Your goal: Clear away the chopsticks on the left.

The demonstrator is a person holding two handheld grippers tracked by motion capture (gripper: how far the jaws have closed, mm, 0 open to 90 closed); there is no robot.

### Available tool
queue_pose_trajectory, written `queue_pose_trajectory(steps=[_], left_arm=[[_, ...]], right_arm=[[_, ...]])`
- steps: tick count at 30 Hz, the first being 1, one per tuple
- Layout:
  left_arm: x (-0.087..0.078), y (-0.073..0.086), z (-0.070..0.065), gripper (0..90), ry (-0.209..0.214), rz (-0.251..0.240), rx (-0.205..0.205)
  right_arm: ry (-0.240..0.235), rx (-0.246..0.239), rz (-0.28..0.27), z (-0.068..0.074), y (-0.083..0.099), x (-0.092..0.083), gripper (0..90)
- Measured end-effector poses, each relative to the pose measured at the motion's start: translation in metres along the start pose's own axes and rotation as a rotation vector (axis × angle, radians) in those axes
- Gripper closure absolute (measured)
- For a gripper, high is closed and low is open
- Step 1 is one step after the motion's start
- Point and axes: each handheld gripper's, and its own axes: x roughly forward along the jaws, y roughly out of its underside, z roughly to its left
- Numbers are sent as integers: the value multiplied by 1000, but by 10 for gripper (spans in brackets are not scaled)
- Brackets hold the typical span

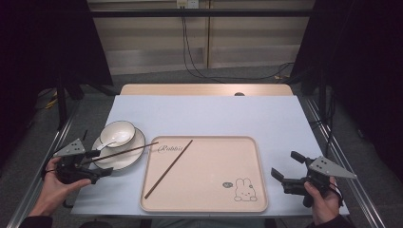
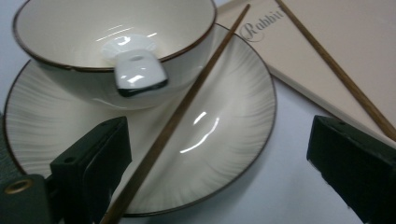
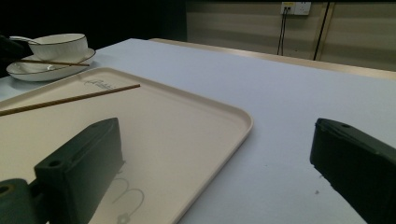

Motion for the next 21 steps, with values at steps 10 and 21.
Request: queue_pose_trajectory(steps=[10,21], left_arm=[[8,-6,13,288,-22,80,63],[16,-11,18,600,-4,125,71]], right_arm=[[-1,4,-1,0,0,0,22],[1,4,2,0,0,0,22]])
